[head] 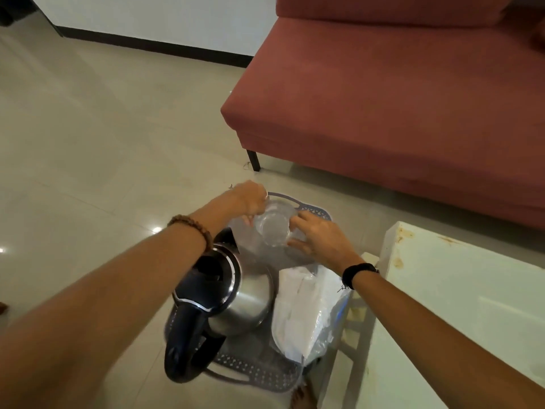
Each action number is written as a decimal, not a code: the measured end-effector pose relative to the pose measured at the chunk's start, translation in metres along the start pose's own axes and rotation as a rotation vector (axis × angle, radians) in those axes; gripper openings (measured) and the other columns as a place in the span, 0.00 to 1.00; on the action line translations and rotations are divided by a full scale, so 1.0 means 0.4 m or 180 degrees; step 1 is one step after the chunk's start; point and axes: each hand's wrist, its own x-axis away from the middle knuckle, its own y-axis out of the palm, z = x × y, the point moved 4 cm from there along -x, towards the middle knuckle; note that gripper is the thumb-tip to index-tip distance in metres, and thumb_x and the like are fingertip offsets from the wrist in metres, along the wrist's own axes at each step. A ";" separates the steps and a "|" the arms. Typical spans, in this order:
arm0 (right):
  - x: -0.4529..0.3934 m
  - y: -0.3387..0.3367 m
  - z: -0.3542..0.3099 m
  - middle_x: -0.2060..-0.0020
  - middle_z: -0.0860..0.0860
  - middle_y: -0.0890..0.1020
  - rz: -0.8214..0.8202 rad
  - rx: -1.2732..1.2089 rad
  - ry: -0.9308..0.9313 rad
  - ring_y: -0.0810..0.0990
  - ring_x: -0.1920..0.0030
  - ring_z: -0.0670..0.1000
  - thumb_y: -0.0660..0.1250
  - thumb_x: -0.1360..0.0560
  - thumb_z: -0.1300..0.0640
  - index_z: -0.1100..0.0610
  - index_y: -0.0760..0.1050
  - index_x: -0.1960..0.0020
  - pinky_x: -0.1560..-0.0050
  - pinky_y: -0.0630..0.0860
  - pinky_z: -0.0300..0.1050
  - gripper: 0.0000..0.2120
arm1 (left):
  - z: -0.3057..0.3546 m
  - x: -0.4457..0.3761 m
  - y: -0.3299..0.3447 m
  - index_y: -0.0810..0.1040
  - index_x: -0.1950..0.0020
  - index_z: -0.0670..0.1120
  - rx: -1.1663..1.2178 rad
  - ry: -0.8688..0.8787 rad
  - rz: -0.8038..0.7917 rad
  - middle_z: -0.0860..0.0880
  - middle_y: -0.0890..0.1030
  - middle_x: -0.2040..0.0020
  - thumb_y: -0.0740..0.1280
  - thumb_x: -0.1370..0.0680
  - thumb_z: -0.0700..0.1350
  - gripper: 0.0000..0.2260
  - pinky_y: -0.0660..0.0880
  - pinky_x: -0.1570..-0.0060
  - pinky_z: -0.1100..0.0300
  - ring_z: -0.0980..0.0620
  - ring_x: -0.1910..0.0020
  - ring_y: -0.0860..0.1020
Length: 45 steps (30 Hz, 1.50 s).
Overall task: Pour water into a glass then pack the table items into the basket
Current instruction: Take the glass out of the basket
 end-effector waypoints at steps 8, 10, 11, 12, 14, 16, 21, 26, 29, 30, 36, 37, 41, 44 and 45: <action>0.397 -0.253 0.035 0.44 0.56 0.80 0.1203 -0.0258 0.0578 0.82 0.53 0.55 0.73 0.31 0.49 0.58 0.76 0.51 0.57 0.75 0.38 0.15 | 0.371 0.256 -0.052 0.80 0.49 0.37 0.0044 0.1001 0.0699 0.38 0.83 0.58 0.61 0.27 0.36 0.11 0.77 0.58 0.58 0.43 0.60 0.82; 0.529 -0.282 0.049 0.42 0.57 0.80 0.1218 -0.0256 0.0706 0.82 0.50 0.56 0.73 0.33 0.47 0.59 0.76 0.50 0.54 0.79 0.43 0.18 | 0.457 0.311 0.020 0.80 0.50 0.36 0.0185 0.1091 0.0647 0.37 0.83 0.57 0.62 0.27 0.37 0.10 0.74 0.63 0.61 0.41 0.57 0.81; 0.592 -0.288 0.057 0.43 0.57 0.81 0.1181 -0.0234 0.0749 0.82 0.50 0.56 0.73 0.34 0.46 0.59 0.76 0.51 0.53 0.79 0.44 0.19 | 0.496 0.332 0.065 0.79 0.50 0.35 0.0392 0.1123 0.0521 0.36 0.82 0.57 0.62 0.27 0.37 0.10 0.75 0.65 0.61 0.40 0.57 0.81; 0.656 -0.288 0.066 0.43 0.57 0.81 0.1111 -0.0209 0.0796 0.82 0.50 0.56 0.74 0.34 0.46 0.58 0.76 0.52 0.53 0.79 0.44 0.19 | 0.535 0.350 0.118 0.79 0.51 0.34 0.0580 0.1154 0.0379 0.36 0.82 0.57 0.62 0.26 0.36 0.09 0.77 0.65 0.60 0.41 0.59 0.82; 0.771 -0.272 0.089 0.43 0.56 0.81 0.0918 -0.0137 0.0875 0.82 0.50 0.56 0.76 0.36 0.46 0.57 0.76 0.53 0.54 0.78 0.42 0.20 | 0.595 0.366 0.229 0.78 0.48 0.35 0.0836 0.1065 0.0156 0.40 0.82 0.55 0.62 0.25 0.38 0.09 0.78 0.63 0.59 0.46 0.63 0.82; 0.882 -0.241 0.120 0.42 0.54 0.80 0.0691 -0.0058 0.0948 0.82 0.49 0.55 0.76 0.36 0.44 0.57 0.76 0.54 0.53 0.78 0.42 0.20 | 0.653 0.370 0.354 0.76 0.41 0.38 0.1150 0.0830 -0.0084 0.42 0.81 0.54 0.62 0.24 0.39 0.12 0.78 0.62 0.61 0.51 0.66 0.80; 1.071 -0.124 0.201 0.40 0.50 0.80 0.0168 -0.0019 0.1031 0.83 0.52 0.53 0.76 0.36 0.44 0.56 0.74 0.57 0.58 0.78 0.40 0.19 | 0.747 0.356 0.615 0.73 0.36 0.39 0.1841 0.0335 -0.0605 0.37 0.80 0.46 0.63 0.25 0.37 0.17 0.80 0.58 0.56 0.42 0.56 0.83; 1.153 -0.032 0.268 0.37 0.49 0.78 -0.0170 -0.0063 0.1206 0.80 0.53 0.54 0.73 0.32 0.45 0.57 0.73 0.52 0.58 0.76 0.42 0.19 | 0.791 0.347 0.741 0.73 0.36 0.38 0.2066 0.0079 -0.0679 0.34 0.80 0.47 0.61 0.25 0.35 0.17 0.80 0.53 0.53 0.40 0.56 0.82; 1.186 0.005 0.289 0.37 0.50 0.78 -0.0148 -0.0100 0.1236 0.80 0.53 0.53 0.73 0.32 0.47 0.58 0.74 0.51 0.57 0.74 0.40 0.18 | 0.812 0.337 0.789 0.73 0.36 0.38 0.2028 0.0005 -0.0601 0.35 0.80 0.46 0.61 0.26 0.35 0.18 0.80 0.53 0.52 0.38 0.54 0.82; 1.192 0.013 0.291 0.37 0.51 0.78 -0.0104 -0.0102 0.1246 0.81 0.54 0.54 0.74 0.32 0.47 0.58 0.74 0.52 0.58 0.75 0.41 0.18 | 0.815 0.334 0.800 0.73 0.36 0.38 0.2003 -0.0009 -0.0562 0.35 0.79 0.45 0.61 0.26 0.35 0.18 0.80 0.53 0.52 0.38 0.53 0.82; 1.210 0.049 0.286 0.37 0.52 0.78 0.0066 -0.0193 0.1412 0.82 0.55 0.54 0.75 0.32 0.49 0.58 0.74 0.54 0.60 0.77 0.42 0.16 | 0.813 0.317 0.834 0.73 0.36 0.39 0.1781 0.0083 -0.0472 0.36 0.79 0.44 0.60 0.25 0.35 0.18 0.80 0.51 0.49 0.39 0.54 0.82; 1.214 0.055 0.285 0.37 0.52 0.78 0.0095 -0.0233 0.1465 0.82 0.54 0.53 0.75 0.32 0.49 0.58 0.75 0.54 0.59 0.77 0.42 0.16 | 0.812 0.316 0.834 0.73 0.36 0.39 0.1713 0.0121 -0.0438 0.36 0.79 0.45 0.59 0.25 0.35 0.18 0.80 0.51 0.49 0.39 0.54 0.82; 1.232 0.063 0.280 0.32 0.51 0.73 0.0106 -0.0528 0.1806 0.77 0.40 0.52 0.72 0.29 0.53 0.56 0.74 0.44 0.46 0.76 0.45 0.16 | 0.801 0.316 0.847 0.71 0.34 0.41 0.1740 0.0169 -0.0487 0.37 0.79 0.44 0.60 0.24 0.38 0.17 0.78 0.48 0.49 0.41 0.51 0.81; 1.239 0.053 0.244 0.27 0.54 0.65 0.0199 -0.0527 0.2004 0.66 0.29 0.54 0.69 0.27 0.60 0.55 0.72 0.38 0.31 0.68 0.49 0.18 | 0.772 0.333 0.857 0.67 0.30 0.47 0.1588 0.0284 -0.0436 0.40 0.77 0.40 0.61 0.22 0.46 0.20 0.74 0.42 0.50 0.43 0.41 0.76; 1.236 0.046 0.221 0.27 0.55 0.64 0.0314 -0.0522 0.2072 0.63 0.28 0.55 0.68 0.27 0.62 0.55 0.71 0.38 0.30 0.66 0.51 0.19 | 0.753 0.346 0.854 0.65 0.29 0.49 0.1671 0.0335 -0.0332 0.42 0.77 0.38 0.62 0.22 0.47 0.20 0.73 0.40 0.51 0.44 0.40 0.75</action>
